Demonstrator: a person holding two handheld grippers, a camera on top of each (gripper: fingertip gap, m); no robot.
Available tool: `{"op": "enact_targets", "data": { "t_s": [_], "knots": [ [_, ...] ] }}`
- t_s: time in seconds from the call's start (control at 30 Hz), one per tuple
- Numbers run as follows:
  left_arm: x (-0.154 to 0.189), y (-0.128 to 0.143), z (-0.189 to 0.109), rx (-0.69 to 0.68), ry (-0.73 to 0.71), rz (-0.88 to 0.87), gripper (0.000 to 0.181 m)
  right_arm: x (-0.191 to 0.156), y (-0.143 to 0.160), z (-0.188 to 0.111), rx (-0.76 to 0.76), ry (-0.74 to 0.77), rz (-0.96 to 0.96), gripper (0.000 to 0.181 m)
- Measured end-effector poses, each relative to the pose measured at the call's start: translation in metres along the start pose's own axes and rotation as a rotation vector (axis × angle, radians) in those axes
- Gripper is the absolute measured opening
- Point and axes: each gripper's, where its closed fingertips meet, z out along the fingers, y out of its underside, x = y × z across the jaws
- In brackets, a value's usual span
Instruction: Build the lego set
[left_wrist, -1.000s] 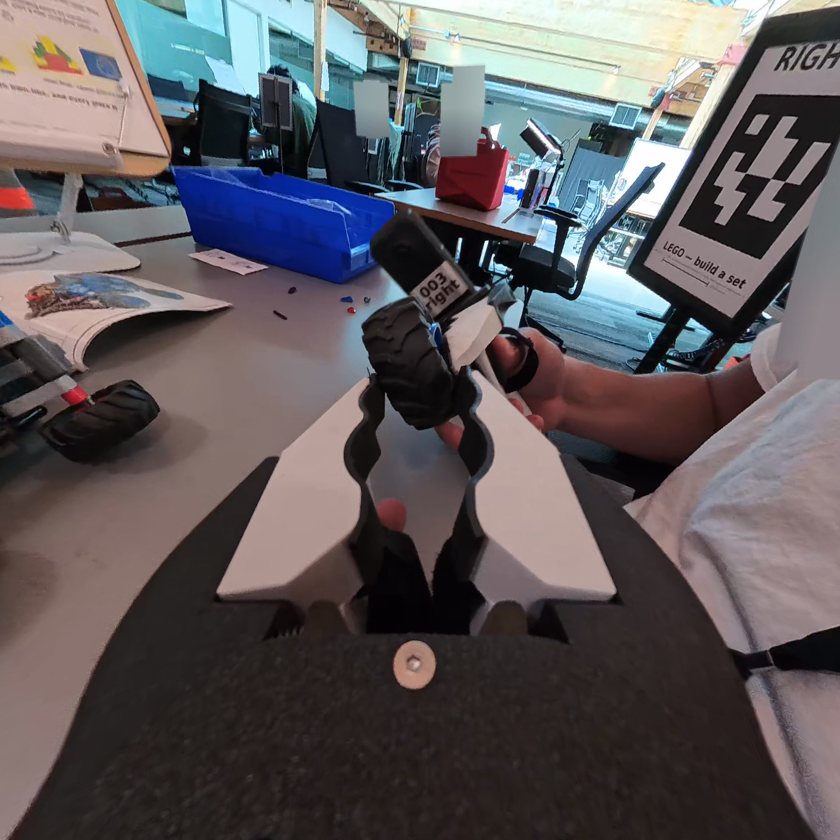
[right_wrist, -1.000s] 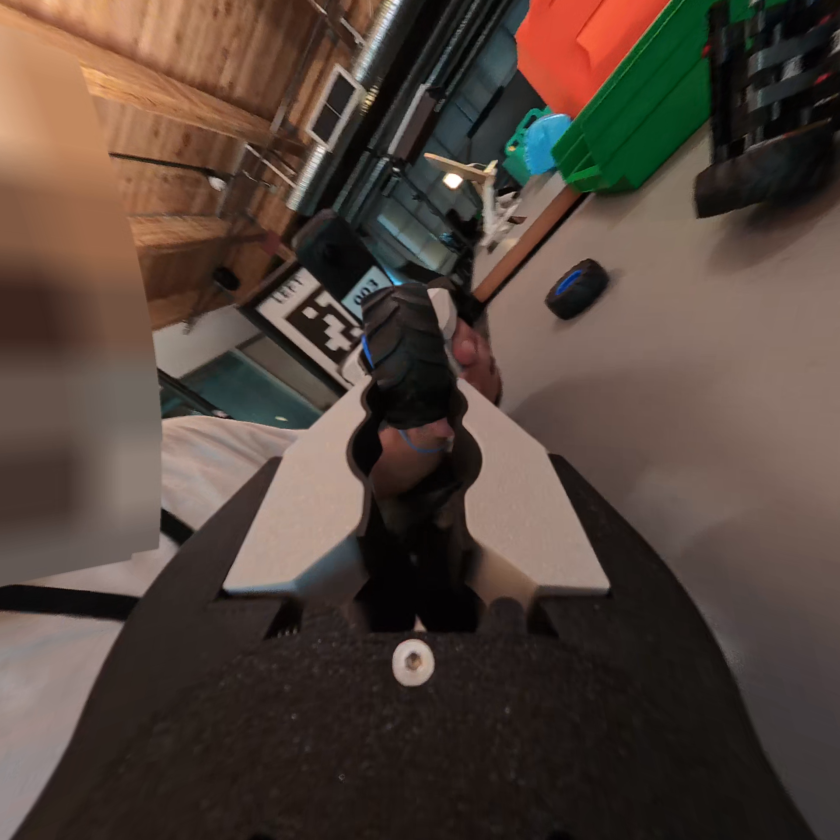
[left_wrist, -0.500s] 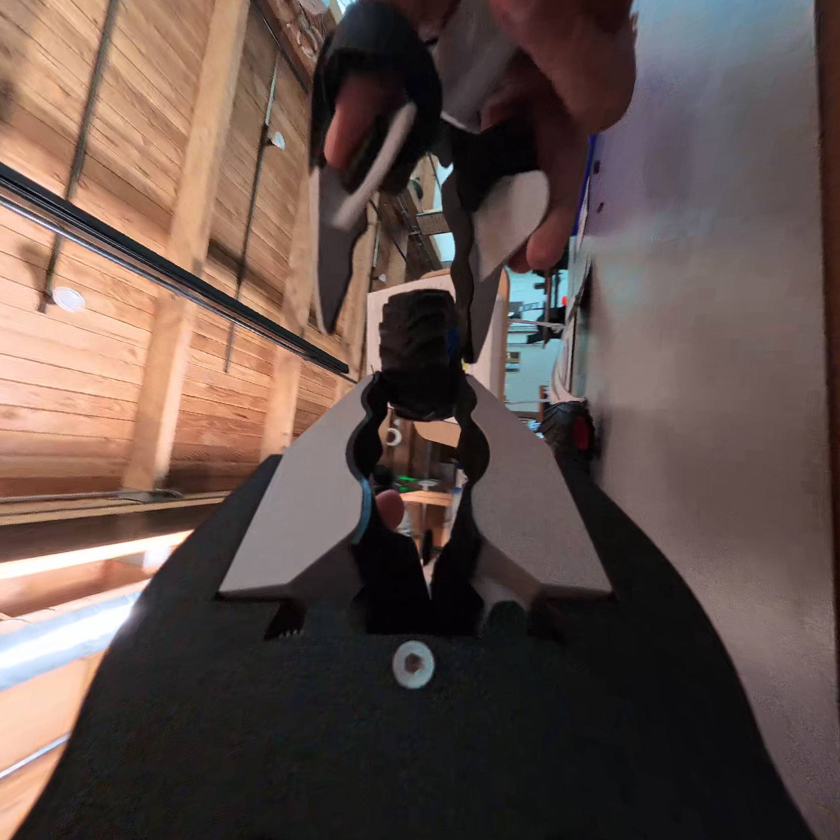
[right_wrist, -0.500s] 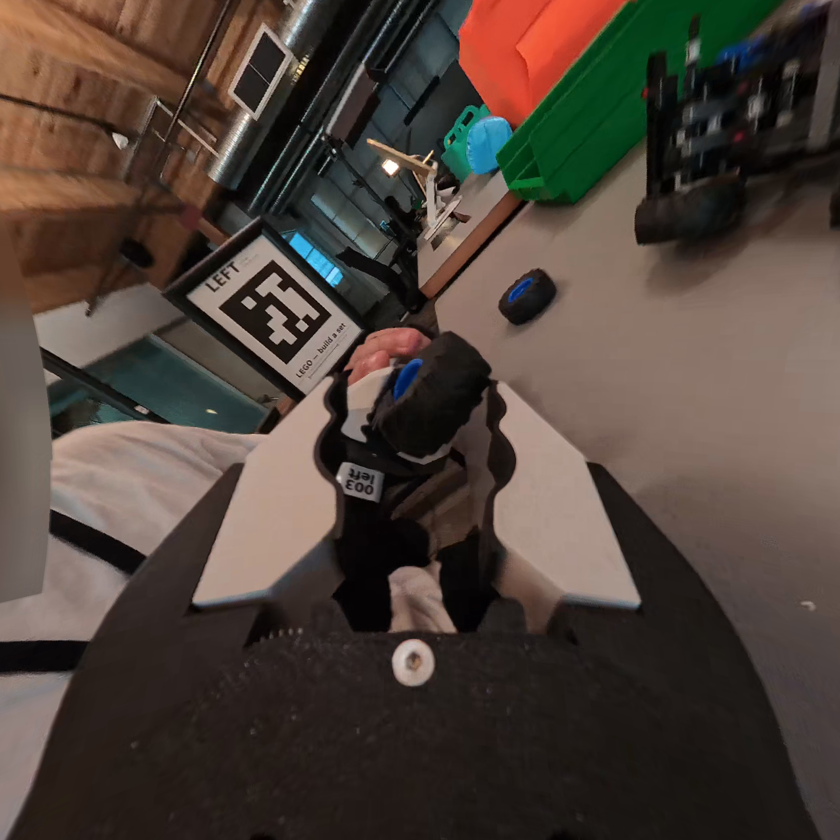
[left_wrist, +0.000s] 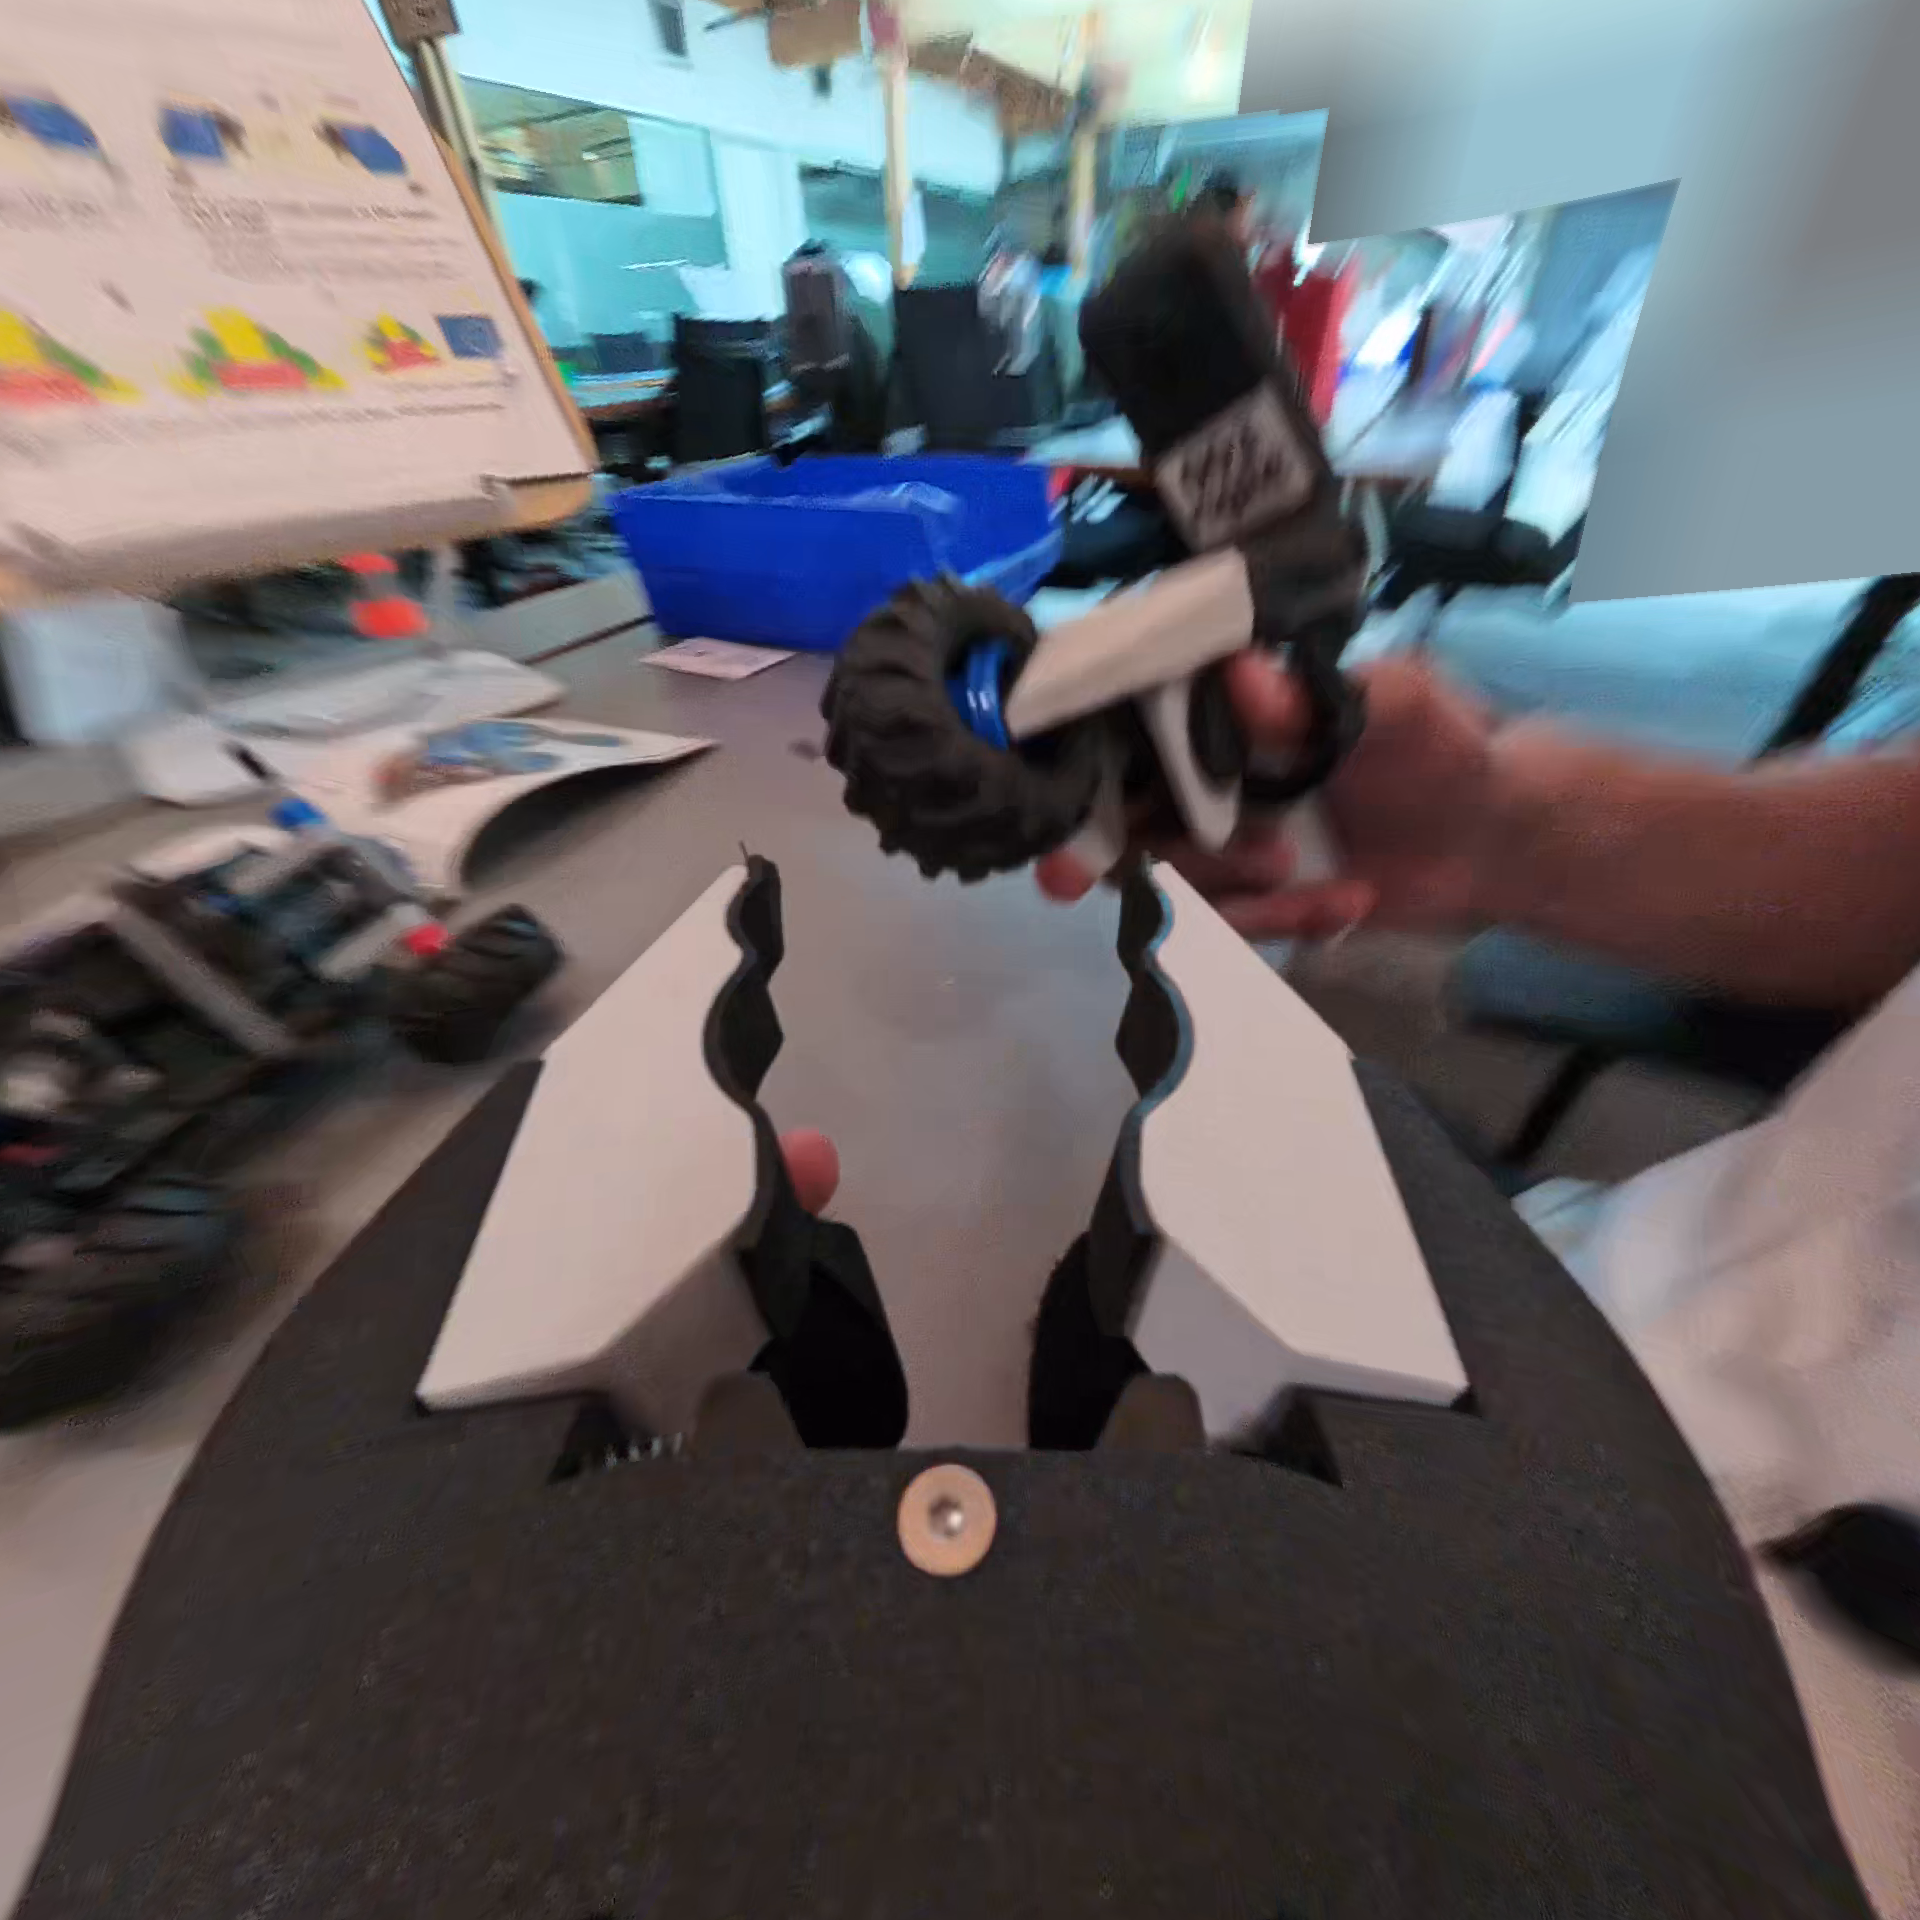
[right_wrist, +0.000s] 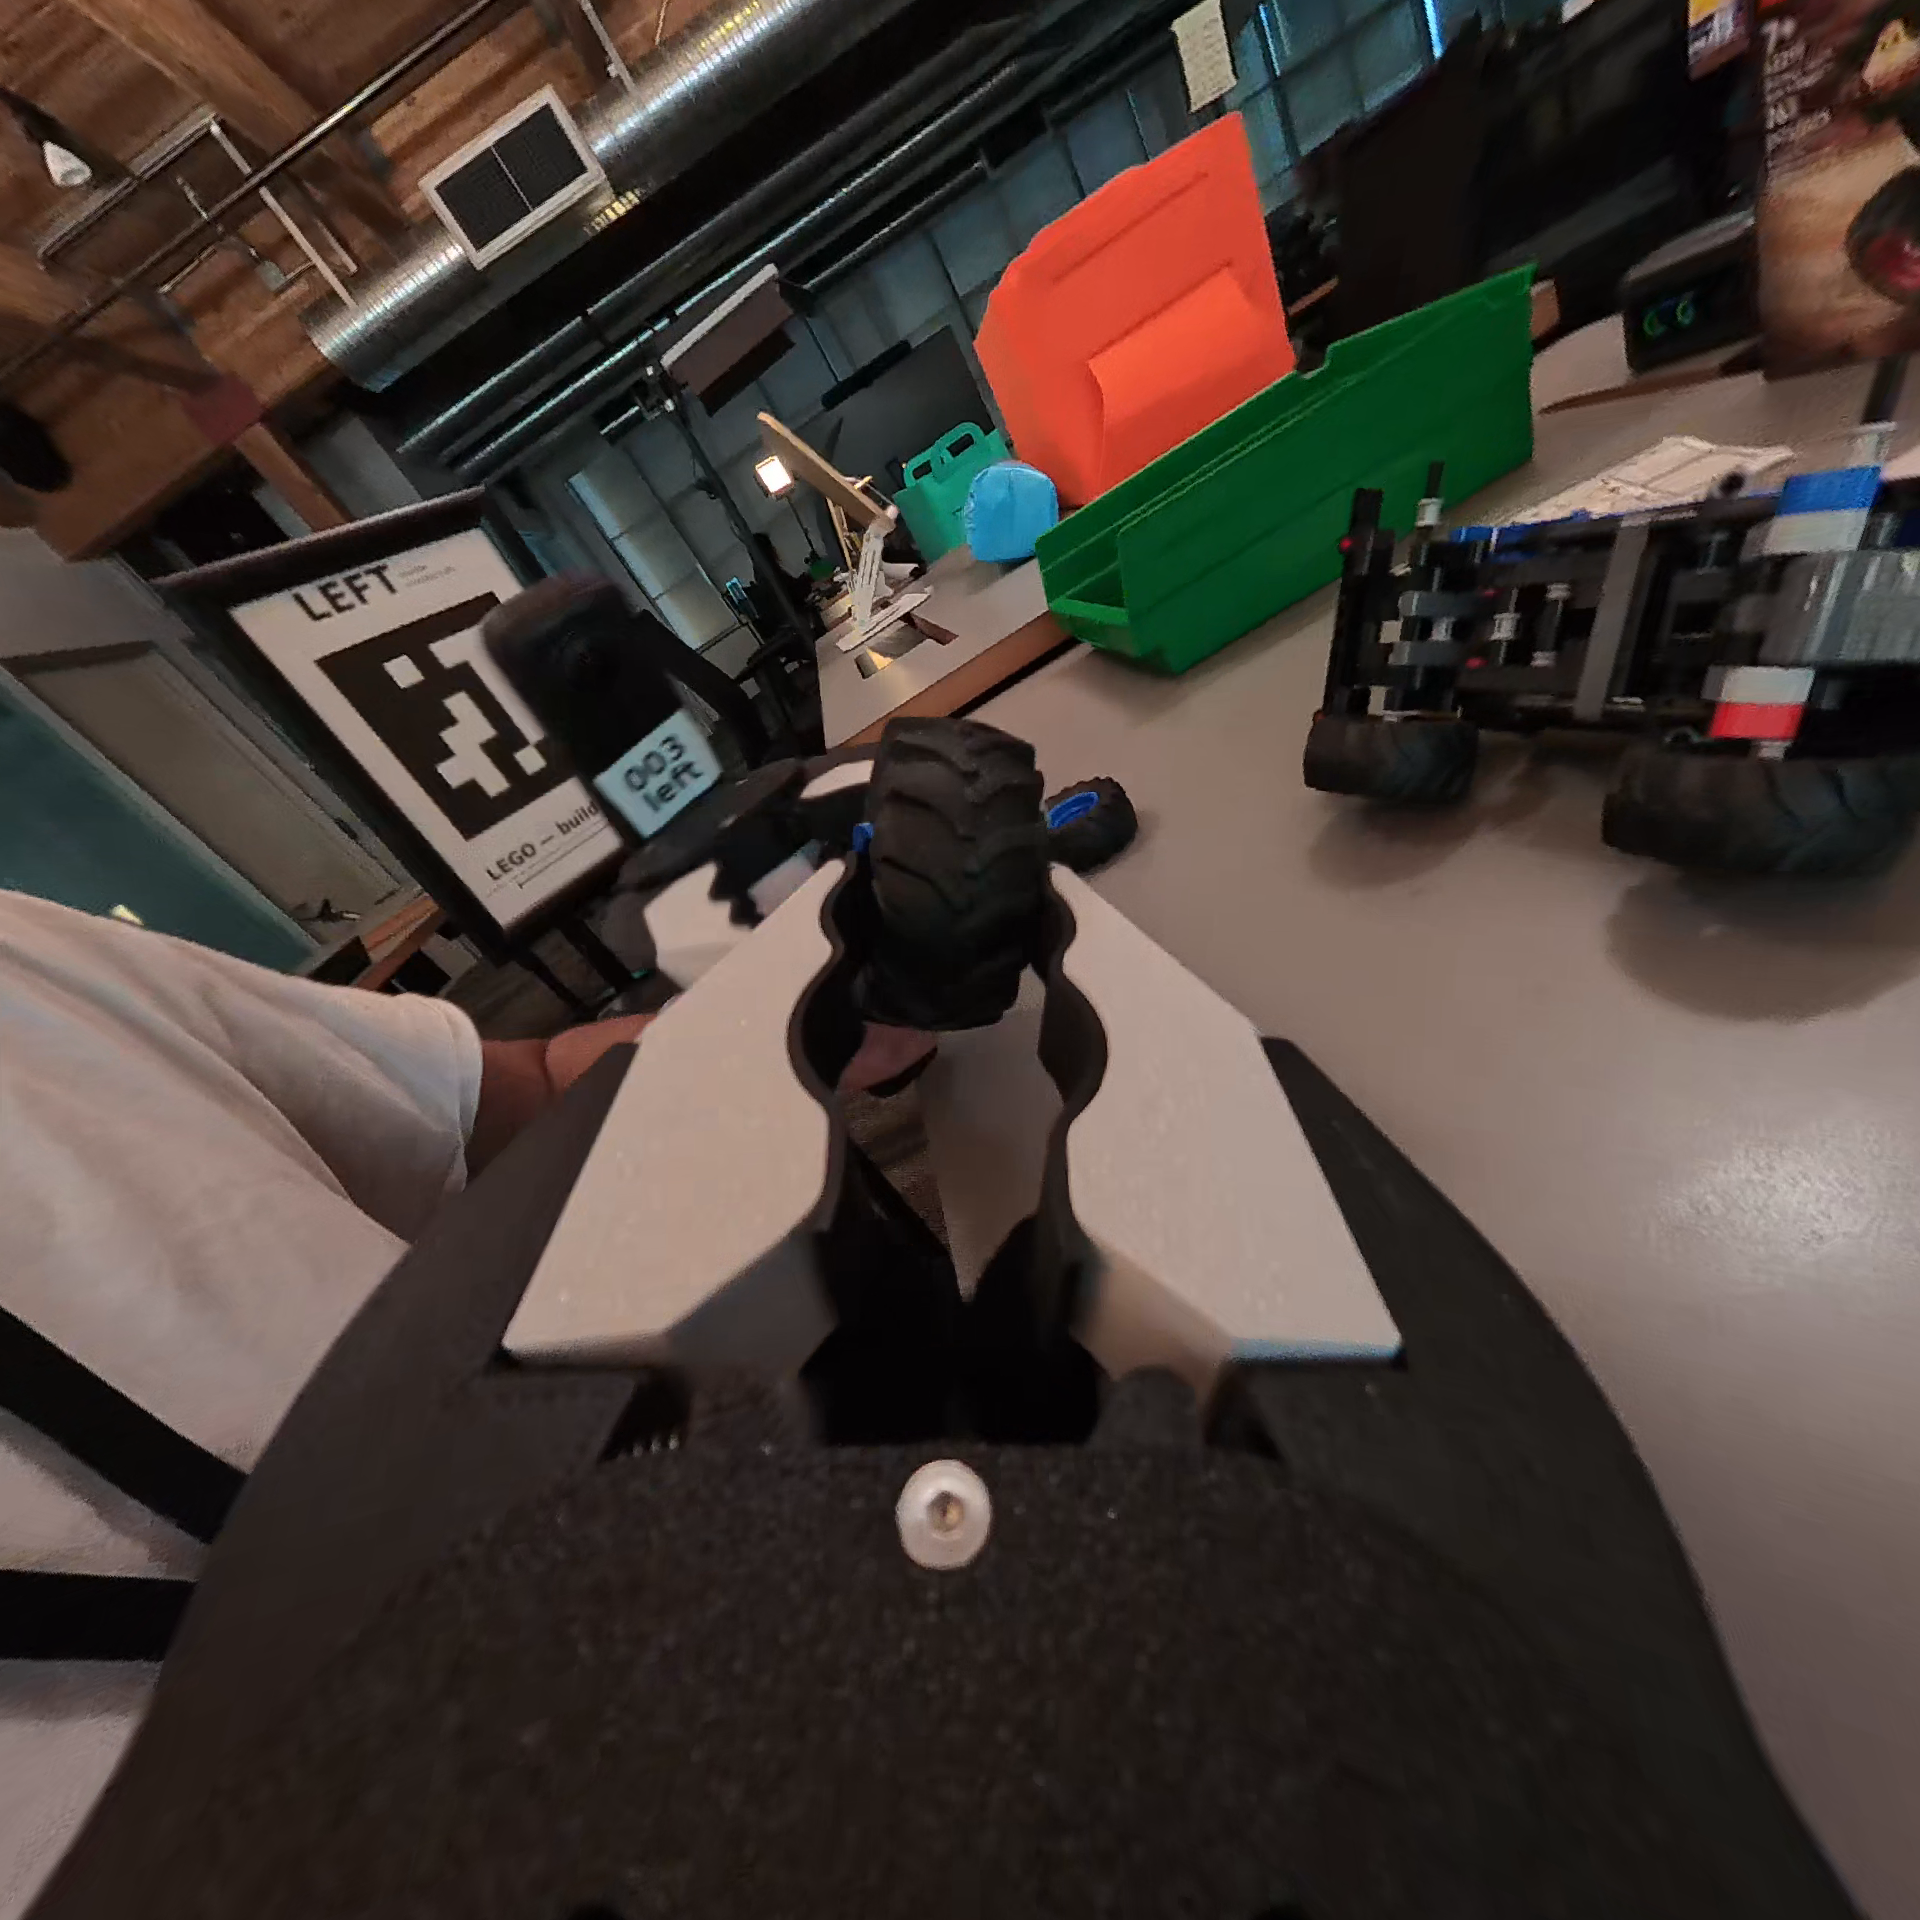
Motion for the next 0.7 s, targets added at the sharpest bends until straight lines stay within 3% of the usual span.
{"op": "enact_targets", "data": {
  "t_s": [0.07, 0.13, 0.33, 0.5, 0.7],
  "knots": [
    [0.001, -0.008, 0.002, 0.058, 0.08, -0.155, 0.06, -0.009, 0.002, 0.004, -0.003, -0.022, -0.025, 0.03],
    [0.01, -0.008, 0.005, 0.072, 0.125, -0.159, 0.048, -0.012, 0.005, 0.007, -0.013, -0.03, -0.013, 0.029],
    [0.008, -0.002, 0.013, 0.056, -0.001, -0.064, 0.043, -0.004, 0.012, 0.006, 0.005, -0.08, 0.244, 0.027],
    [0.005, -0.003, 0.014, 0.068, -0.069, -0.028, 0.042, -0.001, 0.01, 0.006, 0.031, -0.056, 0.332, 0.026],
    [0.004, -0.01, 0.016, 0.076, -0.13, 0.075, 0.043, -0.004, 0.007, 0.005, 0.055, -0.19, 0.631, 0.028]
  ]
}}
